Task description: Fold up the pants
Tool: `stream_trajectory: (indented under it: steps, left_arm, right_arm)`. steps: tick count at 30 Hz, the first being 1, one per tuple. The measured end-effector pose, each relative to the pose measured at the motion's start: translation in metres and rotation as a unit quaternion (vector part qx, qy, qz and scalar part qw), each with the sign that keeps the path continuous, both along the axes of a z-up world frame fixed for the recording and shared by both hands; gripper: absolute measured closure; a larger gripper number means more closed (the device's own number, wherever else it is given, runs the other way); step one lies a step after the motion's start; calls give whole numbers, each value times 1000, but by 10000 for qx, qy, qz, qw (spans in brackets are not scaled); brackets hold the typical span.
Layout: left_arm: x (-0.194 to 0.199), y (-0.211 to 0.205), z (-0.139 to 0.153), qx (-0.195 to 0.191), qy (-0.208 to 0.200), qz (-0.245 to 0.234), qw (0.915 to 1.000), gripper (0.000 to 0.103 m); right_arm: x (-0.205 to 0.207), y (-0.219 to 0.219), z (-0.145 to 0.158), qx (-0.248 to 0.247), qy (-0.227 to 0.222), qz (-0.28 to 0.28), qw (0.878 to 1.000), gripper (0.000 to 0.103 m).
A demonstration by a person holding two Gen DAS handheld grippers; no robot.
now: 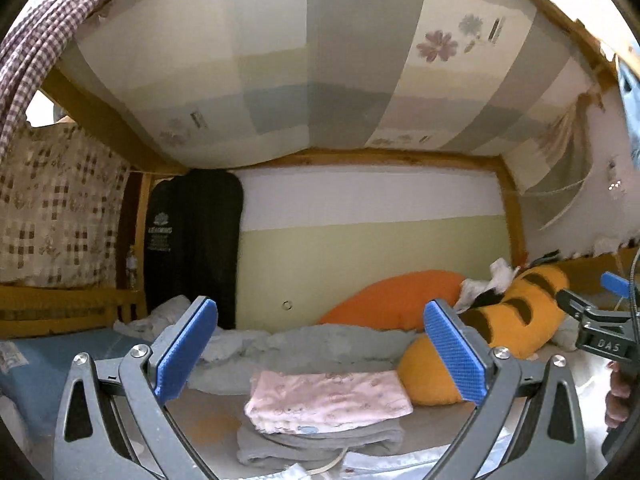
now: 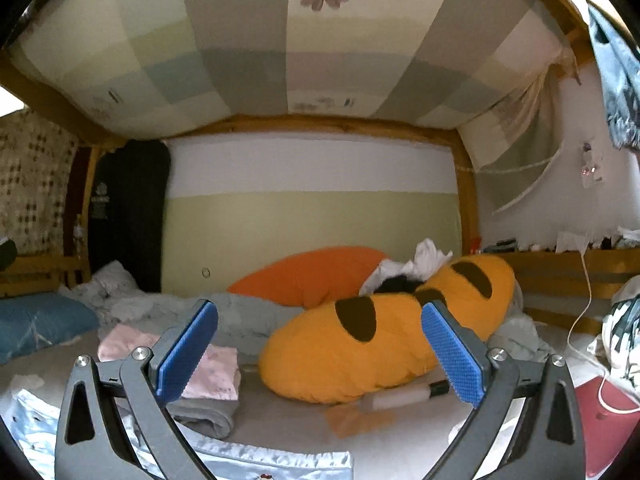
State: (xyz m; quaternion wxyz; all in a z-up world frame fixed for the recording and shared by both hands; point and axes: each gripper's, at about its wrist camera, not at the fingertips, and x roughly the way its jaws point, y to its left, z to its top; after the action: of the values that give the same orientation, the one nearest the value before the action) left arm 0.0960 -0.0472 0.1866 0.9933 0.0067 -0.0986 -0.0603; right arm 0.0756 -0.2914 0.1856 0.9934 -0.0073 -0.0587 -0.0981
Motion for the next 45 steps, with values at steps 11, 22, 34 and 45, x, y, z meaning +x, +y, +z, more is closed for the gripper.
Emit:
stream_trajectory:
  steps: [11, 22, 34, 45]
  left_arm:
    - [-78, 22, 46, -190, -108, 155, 9996, 0]
    - [-162, 72, 21, 198, 96, 768, 9968, 0]
    - [-190, 123, -74, 14, 1348, 1348, 9817, 0]
    - [-182, 139, -116, -49, 1869, 1399, 9723, 0]
  right_arm:
    - [-102, 54, 40, 153, -360, 725, 9966, 1]
    - [-159, 110, 3, 445, 375, 1075, 9925, 6]
    - [-175, 175, -144, 260, 2211, 2094, 9521, 31]
    - [-173, 221, -217, -98, 3150, 2993, 9006, 52]
